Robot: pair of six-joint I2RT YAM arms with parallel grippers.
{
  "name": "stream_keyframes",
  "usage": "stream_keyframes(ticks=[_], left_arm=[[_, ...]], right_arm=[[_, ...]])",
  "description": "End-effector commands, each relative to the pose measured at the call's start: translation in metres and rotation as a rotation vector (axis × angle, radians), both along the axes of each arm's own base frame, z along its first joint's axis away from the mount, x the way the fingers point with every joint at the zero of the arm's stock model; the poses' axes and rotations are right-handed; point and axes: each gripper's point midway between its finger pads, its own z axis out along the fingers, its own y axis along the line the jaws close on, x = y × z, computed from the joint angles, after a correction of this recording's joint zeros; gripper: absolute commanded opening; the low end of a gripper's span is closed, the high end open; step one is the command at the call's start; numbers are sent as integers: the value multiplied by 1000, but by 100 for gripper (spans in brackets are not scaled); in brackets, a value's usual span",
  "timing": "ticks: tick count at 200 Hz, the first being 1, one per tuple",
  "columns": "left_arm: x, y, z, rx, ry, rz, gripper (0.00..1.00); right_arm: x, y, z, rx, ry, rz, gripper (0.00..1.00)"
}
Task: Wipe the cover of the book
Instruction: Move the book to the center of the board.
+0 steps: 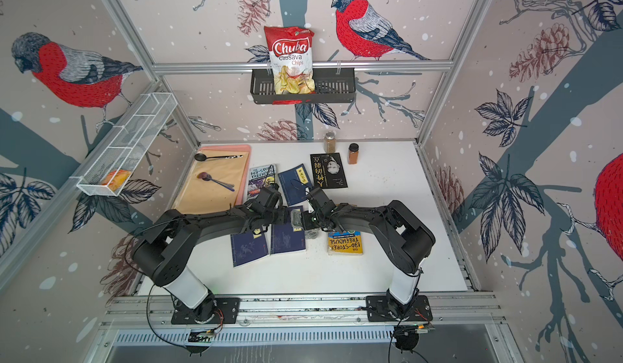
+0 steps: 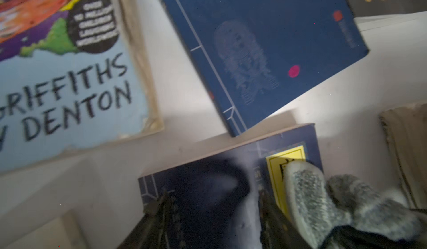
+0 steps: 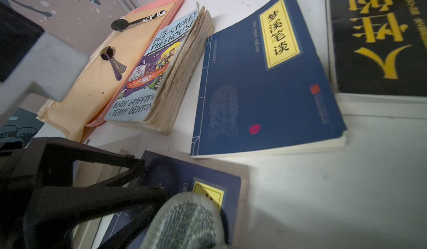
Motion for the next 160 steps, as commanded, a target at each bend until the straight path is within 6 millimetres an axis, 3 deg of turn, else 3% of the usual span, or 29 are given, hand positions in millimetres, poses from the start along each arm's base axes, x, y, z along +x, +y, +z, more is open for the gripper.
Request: stream_keyframes(ticks=[1, 26, 44, 93, 110, 134, 160], left_arm=[[-46, -26, -26, -74, 212, -115, 59], [-49, -43, -26, -90, 216, -152, 59], [-45, -44, -17, -96, 184, -144, 59], [-18, -22, 47, -85, 3, -57, 60], [-15, -7, 60, -56, -29, -22, 63], [-17, 17, 49, 59, -6, 23, 65], [-28, 20, 26, 88, 62, 4, 64]], right_arm=[[4, -9, 0, -23, -17, -20, 6], [6, -16, 1, -27, -16, -41, 6], [6, -21, 2, -32, -23, -52, 5], [13, -26, 36, -13, -123, -83, 5], [12, -25, 51, 1, -159, -75, 5], [9, -21, 64, 14, -176, -56, 6], [4, -16, 68, 8, -178, -38, 6]])
